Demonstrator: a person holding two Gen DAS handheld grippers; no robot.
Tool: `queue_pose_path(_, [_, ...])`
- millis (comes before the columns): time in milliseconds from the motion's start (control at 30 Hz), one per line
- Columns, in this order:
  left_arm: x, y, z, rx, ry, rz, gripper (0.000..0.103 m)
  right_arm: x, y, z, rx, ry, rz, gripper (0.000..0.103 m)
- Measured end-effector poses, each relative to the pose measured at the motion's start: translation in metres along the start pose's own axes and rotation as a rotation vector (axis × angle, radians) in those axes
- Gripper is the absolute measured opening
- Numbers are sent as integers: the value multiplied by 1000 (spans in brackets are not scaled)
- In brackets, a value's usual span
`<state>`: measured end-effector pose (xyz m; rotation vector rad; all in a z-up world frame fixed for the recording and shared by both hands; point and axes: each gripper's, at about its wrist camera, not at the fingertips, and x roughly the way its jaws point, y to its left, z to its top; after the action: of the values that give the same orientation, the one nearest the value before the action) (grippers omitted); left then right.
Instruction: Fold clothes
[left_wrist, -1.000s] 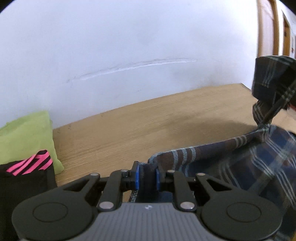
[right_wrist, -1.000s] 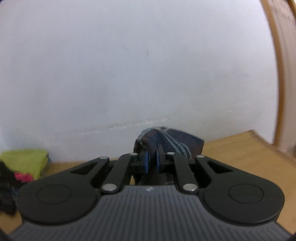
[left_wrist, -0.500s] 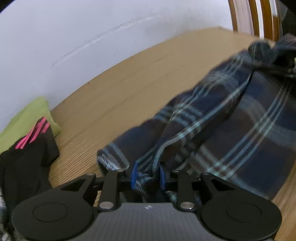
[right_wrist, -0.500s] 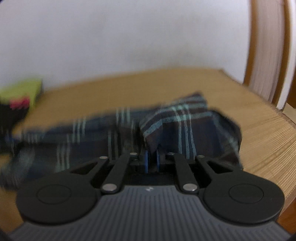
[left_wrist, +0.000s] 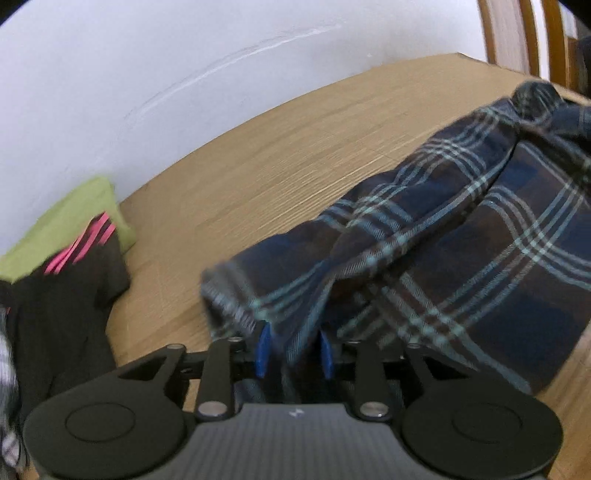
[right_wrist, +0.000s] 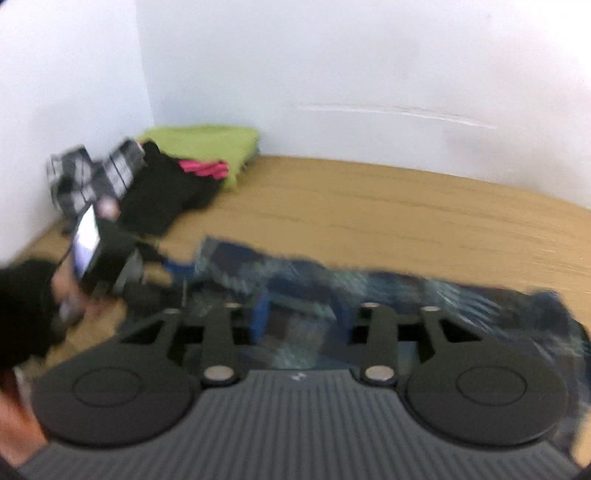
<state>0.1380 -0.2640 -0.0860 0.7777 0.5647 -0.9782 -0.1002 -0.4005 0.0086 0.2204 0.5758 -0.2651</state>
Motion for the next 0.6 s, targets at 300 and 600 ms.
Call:
queue_pose_path(300, [-40,37,0,-229,-71,-35,38,200,19,-30,157,212,15,44])
queue_pose_path(600, [34,20,10,-334,29,-170,43,149,7,-35,251,162,-18,45])
